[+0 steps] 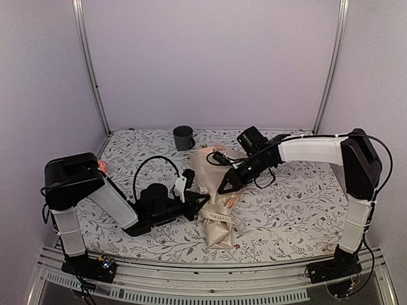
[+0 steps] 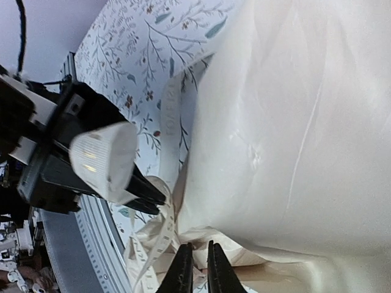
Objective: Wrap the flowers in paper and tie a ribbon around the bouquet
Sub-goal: Cross the half-tied ribbon over the folded bouquet.
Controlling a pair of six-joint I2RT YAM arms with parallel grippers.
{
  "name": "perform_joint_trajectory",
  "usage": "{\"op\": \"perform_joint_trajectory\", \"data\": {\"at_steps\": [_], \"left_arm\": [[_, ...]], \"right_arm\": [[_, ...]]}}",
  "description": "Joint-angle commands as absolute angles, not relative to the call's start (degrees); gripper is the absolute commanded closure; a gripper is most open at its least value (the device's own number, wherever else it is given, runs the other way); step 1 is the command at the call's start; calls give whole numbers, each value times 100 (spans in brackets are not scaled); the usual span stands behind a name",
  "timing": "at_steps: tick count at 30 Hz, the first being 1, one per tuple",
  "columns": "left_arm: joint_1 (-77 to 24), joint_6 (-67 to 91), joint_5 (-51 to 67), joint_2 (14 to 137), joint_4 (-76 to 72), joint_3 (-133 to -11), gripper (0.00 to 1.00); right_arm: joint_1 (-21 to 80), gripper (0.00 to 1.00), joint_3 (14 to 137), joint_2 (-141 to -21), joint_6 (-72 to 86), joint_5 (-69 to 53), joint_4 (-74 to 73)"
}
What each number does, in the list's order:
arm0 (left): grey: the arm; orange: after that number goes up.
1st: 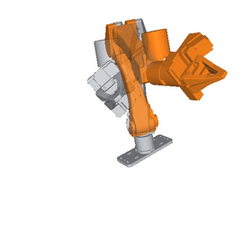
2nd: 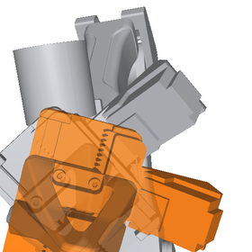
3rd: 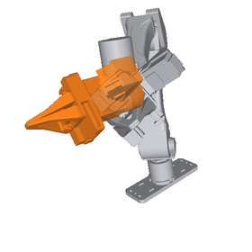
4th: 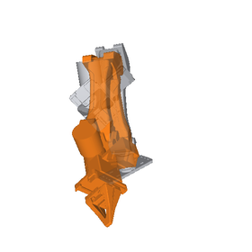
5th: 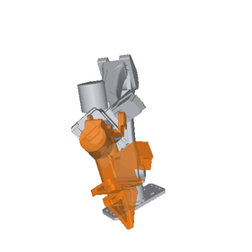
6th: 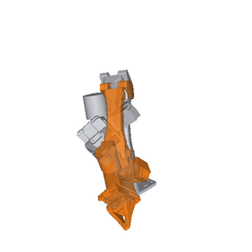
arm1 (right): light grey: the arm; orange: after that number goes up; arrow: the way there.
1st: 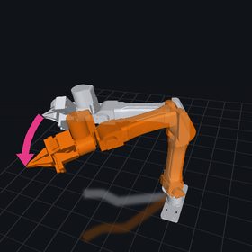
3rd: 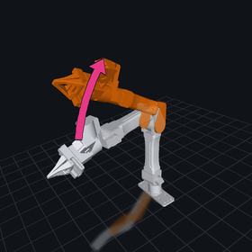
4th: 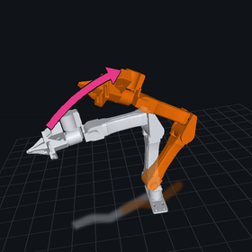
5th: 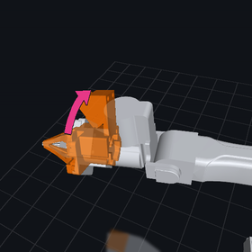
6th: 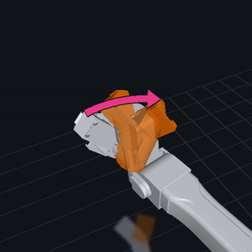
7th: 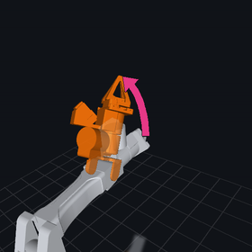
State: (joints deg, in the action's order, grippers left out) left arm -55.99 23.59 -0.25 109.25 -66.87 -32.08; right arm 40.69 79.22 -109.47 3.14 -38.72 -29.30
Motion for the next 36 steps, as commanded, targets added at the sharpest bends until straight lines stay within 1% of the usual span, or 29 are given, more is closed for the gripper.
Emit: {"op": "perform_joint_trajectory", "data": {"at_steps": [1,9,17,20,26,31,36], "left_arm": [[-5511,2408,65,10955,-6961,-3150,100],[-5493,2478,137,11054,-6979,-3186,100],[-5476,2487,136,11052,-6961,-3166,100],[-5469,2504,138,11065,-6961,-3161,100],[-5471,2494,156,11065,-6935,-3161,100],[-5459,2479,158,11065,-6917,-3158,100],[-5458,2478,168,11072,-6917,-3180,100]], "right_arm": [[4245,91,7844,-11155,-141,-3698,-3468],[4529,92,7646,-11168,-539,-4461,-3421],[4615,90,7670,-11313,-637,-5044,-3196],[4620,90,7742,-11399,-620,-4590,-3297],[4601,94,8008,-11417,-398,-3361,-3749],[4597,95,8225,-11341,-457,-3006,-4005],[4602,94,8397,-11362,-536,-2930,-4223]]}}
